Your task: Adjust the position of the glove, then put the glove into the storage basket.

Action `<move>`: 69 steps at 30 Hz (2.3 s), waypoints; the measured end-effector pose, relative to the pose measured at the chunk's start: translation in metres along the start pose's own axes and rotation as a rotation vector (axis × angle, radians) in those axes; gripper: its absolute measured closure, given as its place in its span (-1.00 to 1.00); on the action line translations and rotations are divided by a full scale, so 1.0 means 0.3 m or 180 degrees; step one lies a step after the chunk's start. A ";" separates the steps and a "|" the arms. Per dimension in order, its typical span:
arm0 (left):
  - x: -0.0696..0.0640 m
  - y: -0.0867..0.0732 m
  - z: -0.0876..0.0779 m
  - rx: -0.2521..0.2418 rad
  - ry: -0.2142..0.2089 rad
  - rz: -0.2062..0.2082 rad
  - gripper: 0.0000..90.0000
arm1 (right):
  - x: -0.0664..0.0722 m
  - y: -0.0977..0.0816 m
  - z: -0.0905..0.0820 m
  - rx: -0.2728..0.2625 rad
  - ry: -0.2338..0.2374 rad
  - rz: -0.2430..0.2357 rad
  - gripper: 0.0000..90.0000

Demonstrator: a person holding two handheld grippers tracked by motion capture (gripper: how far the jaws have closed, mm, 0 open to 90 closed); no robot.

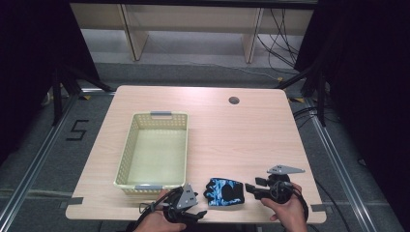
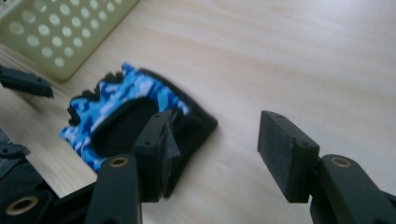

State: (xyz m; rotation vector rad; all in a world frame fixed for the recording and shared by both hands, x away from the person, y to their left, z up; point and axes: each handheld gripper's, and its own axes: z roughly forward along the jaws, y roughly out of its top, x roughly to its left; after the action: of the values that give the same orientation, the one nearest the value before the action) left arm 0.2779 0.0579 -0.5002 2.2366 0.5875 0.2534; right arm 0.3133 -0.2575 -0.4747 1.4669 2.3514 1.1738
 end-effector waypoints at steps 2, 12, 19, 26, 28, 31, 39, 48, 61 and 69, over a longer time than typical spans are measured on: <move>-0.012 0.005 0.007 -0.0002 0.0025 0.0050 -0.27 | -0.007 -0.023 0.002 -0.0008 -0.0009 0.0087 0.00; -0.037 0.033 0.027 0.0004 -0.0030 -0.0063 -0.36 | 0.000 -0.060 0.013 -0.0049 0.0078 0.0324 0.01; -0.040 0.063 0.050 0.0068 0.0039 0.0013 -0.41 | 0.002 -0.061 0.016 -0.0053 0.0088 0.0357 0.03; -0.038 0.070 0.095 0.0142 0.0022 0.0011 -0.32 | 0.010 -0.066 0.033 -0.0035 0.0140 0.0427 0.11; -0.039 0.070 0.105 0.0177 0.0029 -0.0018 -0.23 | 0.002 -0.069 0.048 -0.0056 0.0136 0.0297 0.15; -0.040 0.068 0.117 0.0209 0.0055 0.0129 -0.11 | 0.003 -0.074 0.076 -0.0047 0.0273 0.0434 0.22; -0.043 0.074 0.141 0.0172 0.0012 0.0229 0.18 | -0.006 -0.096 0.128 -0.0141 0.0476 0.0688 0.58; -0.049 0.066 0.140 0.0075 0.0114 0.0474 0.66 | -0.009 -0.105 0.123 -0.0219 0.0559 0.0559 0.92; -0.049 0.067 0.121 0.0027 0.0075 0.0493 0.72 | 0.001 -0.095 0.102 -0.0308 0.0573 0.0471 0.92; -0.053 0.074 0.094 -0.0035 0.0080 0.0507 0.72 | 0.037 -0.083 0.064 -0.0370 0.0606 0.0472 0.92</move>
State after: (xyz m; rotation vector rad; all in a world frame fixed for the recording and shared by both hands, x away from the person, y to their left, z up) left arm 0.2817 0.0189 -0.5024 2.2751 0.4205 0.3651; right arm 0.2992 -0.2438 -0.5016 1.5764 2.2764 1.5230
